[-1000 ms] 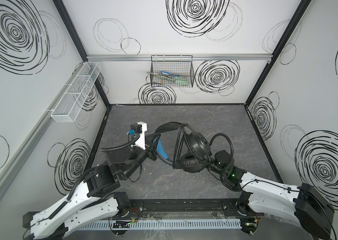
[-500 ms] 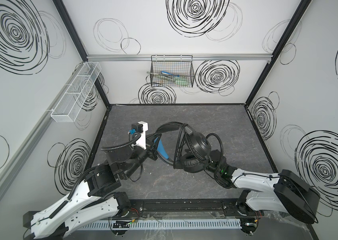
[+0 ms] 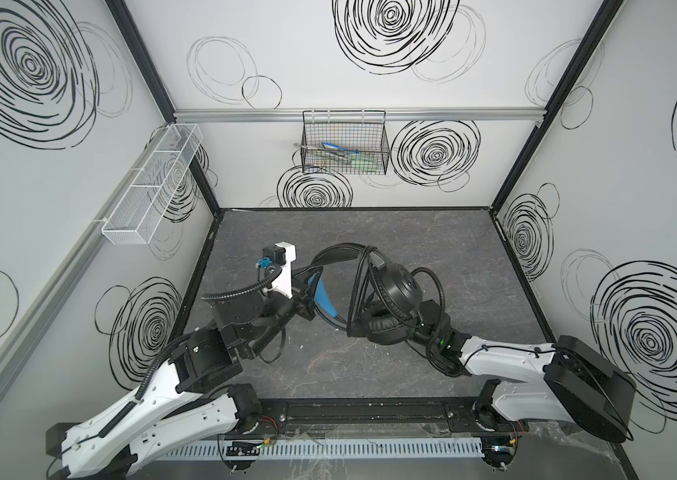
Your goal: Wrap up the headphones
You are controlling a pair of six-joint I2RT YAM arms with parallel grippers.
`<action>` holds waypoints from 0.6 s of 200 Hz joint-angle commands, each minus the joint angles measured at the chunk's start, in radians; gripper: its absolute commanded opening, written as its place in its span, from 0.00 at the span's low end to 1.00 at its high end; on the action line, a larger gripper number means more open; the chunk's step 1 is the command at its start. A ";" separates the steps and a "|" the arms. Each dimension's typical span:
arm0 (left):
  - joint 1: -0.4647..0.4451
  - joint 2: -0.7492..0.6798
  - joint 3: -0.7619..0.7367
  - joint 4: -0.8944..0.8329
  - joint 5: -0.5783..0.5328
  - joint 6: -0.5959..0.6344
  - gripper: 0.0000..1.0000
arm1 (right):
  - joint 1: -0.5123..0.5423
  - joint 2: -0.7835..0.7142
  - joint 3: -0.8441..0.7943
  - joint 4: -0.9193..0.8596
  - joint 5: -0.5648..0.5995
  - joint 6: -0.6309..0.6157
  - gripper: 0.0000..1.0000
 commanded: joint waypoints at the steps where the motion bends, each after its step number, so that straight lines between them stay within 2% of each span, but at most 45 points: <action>1: 0.011 -0.014 0.055 0.149 -0.002 -0.039 0.00 | 0.003 -0.009 -0.001 0.031 0.016 0.005 0.33; 51: 0.013 -0.024 0.036 0.192 -0.068 -0.071 0.00 | 0.007 -0.007 -0.013 0.035 0.022 0.010 0.10; 120: 0.014 -0.020 -0.005 0.280 -0.234 -0.139 0.00 | 0.081 -0.047 -0.061 0.062 0.127 0.005 0.02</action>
